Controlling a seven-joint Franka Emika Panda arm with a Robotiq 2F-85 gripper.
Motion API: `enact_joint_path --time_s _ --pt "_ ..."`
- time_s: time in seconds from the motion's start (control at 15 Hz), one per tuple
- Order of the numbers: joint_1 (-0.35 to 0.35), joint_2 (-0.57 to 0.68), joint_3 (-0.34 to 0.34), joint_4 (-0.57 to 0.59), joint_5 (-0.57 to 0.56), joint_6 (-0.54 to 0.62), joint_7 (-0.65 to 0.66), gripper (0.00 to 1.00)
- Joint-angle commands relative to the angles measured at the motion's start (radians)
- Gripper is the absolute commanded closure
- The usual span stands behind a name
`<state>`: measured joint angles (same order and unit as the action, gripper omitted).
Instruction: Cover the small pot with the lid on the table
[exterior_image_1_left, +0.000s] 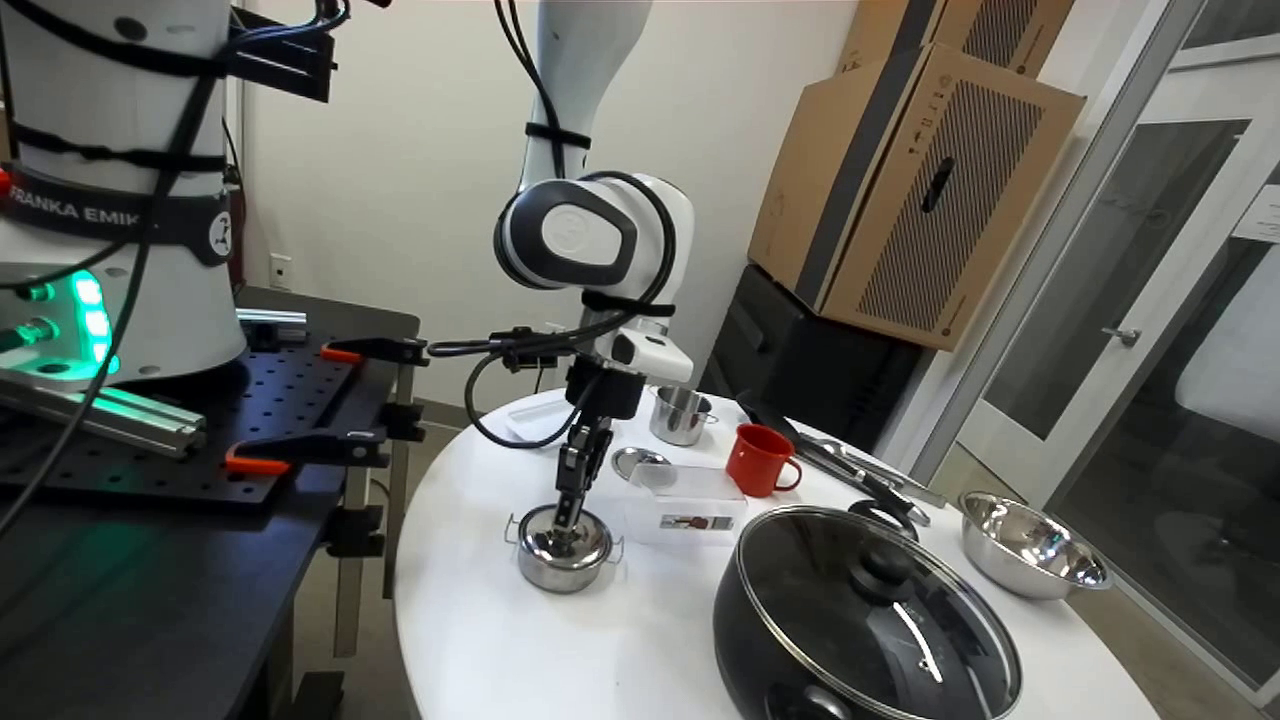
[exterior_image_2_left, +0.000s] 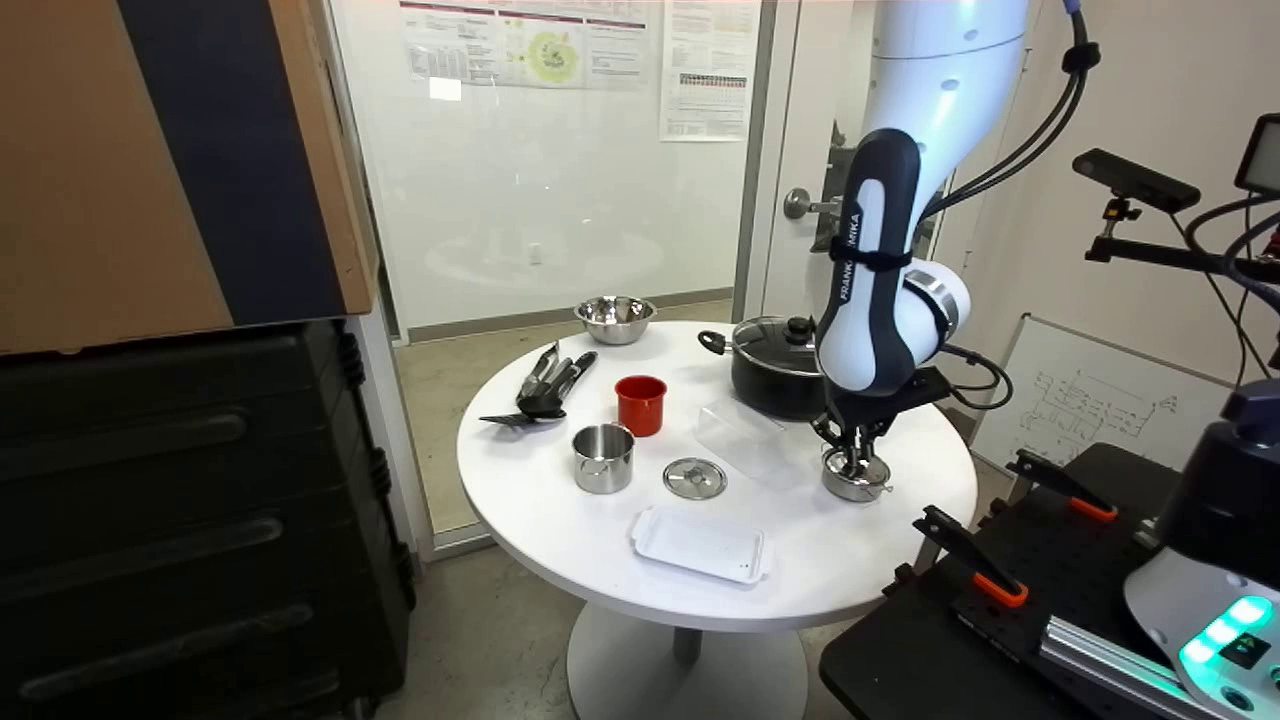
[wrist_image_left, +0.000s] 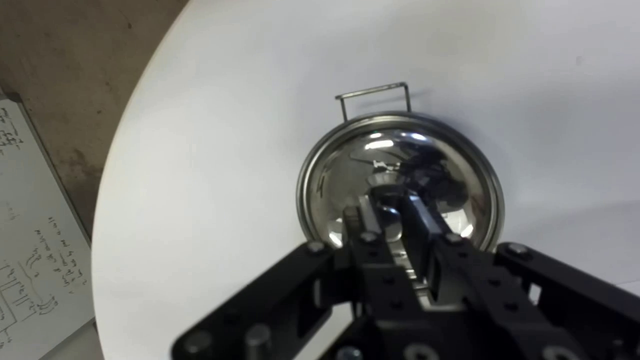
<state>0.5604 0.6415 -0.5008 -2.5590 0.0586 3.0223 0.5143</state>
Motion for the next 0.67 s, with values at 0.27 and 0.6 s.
enact_joint_path --time_s 0.27,0.6 --pt "-0.007 0.013 0.009 0.016 0.050 0.014 0.008 0.34" --pt "-0.038 -0.035 -0.002 -0.009 0.054 0.021 -0.015 0.01"
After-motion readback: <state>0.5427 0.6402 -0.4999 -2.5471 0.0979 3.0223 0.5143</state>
